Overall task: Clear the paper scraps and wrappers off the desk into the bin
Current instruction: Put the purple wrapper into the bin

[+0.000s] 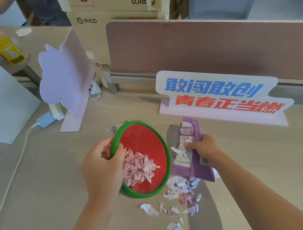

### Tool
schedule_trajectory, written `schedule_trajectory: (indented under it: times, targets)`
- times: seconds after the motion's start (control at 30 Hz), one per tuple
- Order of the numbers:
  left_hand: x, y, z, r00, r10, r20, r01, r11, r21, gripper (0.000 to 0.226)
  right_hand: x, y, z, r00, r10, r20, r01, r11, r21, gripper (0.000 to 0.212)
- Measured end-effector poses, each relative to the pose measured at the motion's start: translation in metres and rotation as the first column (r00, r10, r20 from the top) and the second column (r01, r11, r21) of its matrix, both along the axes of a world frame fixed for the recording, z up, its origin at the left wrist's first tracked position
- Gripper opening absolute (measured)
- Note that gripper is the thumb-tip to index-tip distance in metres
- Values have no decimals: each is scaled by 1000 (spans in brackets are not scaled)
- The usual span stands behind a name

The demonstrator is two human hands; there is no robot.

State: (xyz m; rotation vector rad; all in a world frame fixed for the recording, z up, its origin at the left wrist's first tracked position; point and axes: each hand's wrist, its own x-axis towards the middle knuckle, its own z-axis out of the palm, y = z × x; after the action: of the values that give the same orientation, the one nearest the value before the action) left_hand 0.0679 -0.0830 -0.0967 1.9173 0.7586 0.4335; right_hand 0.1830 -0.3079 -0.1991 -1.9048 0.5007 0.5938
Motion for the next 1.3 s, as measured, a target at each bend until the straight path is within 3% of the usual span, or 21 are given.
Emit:
schedule_trajectory:
  times: [0.2, 0.33, 0.43, 0.57, 0.8, 0.9, 1.0, 1.1, 1.2, 1.3]
  targets:
    - [-9, 0, 4, 999, -5, 50, 6, 1000, -6, 16, -15, -2, 57, 969, -183, 166, 152, 971, 185, 28]
    - [-8, -4, 9, 999, 4, 34, -2, 999, -52, 19, -25, 9, 94, 932, -239, 273, 151, 940, 307, 19]
    - [-10, -7, 14, 999, 27, 20, -25, 994, -102, 20, -36, 24, 109, 925, -218, 312, 119, 944, 306, 22]
    - [-12, -9, 15, 998, 51, 31, -44, 983, -180, 18, -57, 54, 104, 905, -130, 406, 48, 977, 207, 31]
    - [-24, -3, 19, 998, -6, 59, 18, 981, -193, 26, -81, 109, 88, 855, 291, 429, -289, 955, -71, 18]
    - [-27, 7, 18, 996, 2, 89, 14, 983, -182, 43, -80, 121, 80, 801, 475, 365, -405, 879, -253, 20]
    - [-31, 11, 21, 991, -12, 134, 32, 989, -146, 25, -81, 137, 63, 651, 742, 161, -587, 627, -512, 29]
    - [-32, 11, 26, 988, -66, 142, 75, 995, -63, 23, -86, 158, 54, 540, 842, 13, -709, 463, -531, 34]
    - [-34, 17, 31, 988, -60, 142, 69, 996, -59, 37, -85, 177, 50, 496, 868, 38, -680, 415, -604, 36]
    - [-39, 34, 29, 991, 3, 131, 7, 997, -75, 30, -83, 188, 55, 507, 849, 151, -614, 478, -628, 36]
